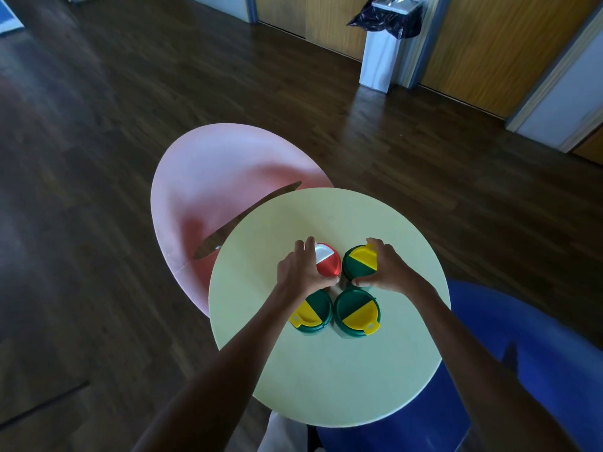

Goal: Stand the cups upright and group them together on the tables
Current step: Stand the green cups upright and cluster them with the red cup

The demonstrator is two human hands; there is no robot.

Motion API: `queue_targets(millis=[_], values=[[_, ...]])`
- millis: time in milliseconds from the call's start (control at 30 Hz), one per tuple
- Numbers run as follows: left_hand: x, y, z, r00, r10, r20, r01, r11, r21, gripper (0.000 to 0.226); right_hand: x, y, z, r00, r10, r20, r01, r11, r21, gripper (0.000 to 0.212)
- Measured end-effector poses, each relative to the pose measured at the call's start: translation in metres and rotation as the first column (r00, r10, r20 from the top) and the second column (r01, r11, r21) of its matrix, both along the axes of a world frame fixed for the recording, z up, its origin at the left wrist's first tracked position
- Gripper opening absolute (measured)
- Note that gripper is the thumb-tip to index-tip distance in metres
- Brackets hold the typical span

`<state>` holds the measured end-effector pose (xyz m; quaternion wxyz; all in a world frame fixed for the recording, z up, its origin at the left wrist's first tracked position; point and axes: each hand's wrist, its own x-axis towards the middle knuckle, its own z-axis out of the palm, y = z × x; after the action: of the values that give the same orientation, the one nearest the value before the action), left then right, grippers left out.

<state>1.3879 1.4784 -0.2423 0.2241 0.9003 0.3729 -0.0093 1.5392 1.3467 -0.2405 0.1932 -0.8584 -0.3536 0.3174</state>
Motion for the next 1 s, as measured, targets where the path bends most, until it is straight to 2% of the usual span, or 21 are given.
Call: queue_targets(millis=[133,233,400,567,700,800,1000], values=[[0.001,-0.005,-0.001,0.999,0.042,0.031,-0.041,0.999,-0.029,0.097,0.0,0.0,0.0,0.999,0.04,0.029,-0.041,0.999,0.025,0.098],[0.001,-0.004,0.001,0.993,0.094,0.07,-0.09,0.994,-0.058,0.093,-0.002,0.001,-0.001,0.999,-0.01,0.038,0.008,0.998,0.056,0.093],[-0.002,0.002,0.001,0.987,0.132,0.088,-0.125,0.989,-0.084,0.09,-0.006,0.006,-0.002,0.998,-0.017,0.06,0.012,0.997,0.082,0.095],[-0.005,0.011,0.001,0.996,0.057,0.065,-0.05,0.993,-0.105,0.098,-0.006,0.009,-0.004,0.998,-0.009,0.057,0.004,0.997,0.074,0.094],[-0.006,0.01,0.0,0.999,0.004,0.048,0.001,0.996,-0.091,0.097,-0.004,0.007,-0.002,0.998,0.051,0.037,-0.051,0.999,0.006,0.096],[-0.007,0.008,-0.002,0.999,0.018,0.042,-0.014,0.996,-0.085,0.099,-0.002,0.007,-0.001,0.993,0.103,0.057,-0.102,0.995,-0.023,0.099],[-0.007,0.007,-0.001,0.998,0.032,0.046,-0.027,0.996,-0.089,0.1,-0.005,0.01,-0.002,0.995,0.061,0.077,-0.063,0.998,0.017,0.091]])
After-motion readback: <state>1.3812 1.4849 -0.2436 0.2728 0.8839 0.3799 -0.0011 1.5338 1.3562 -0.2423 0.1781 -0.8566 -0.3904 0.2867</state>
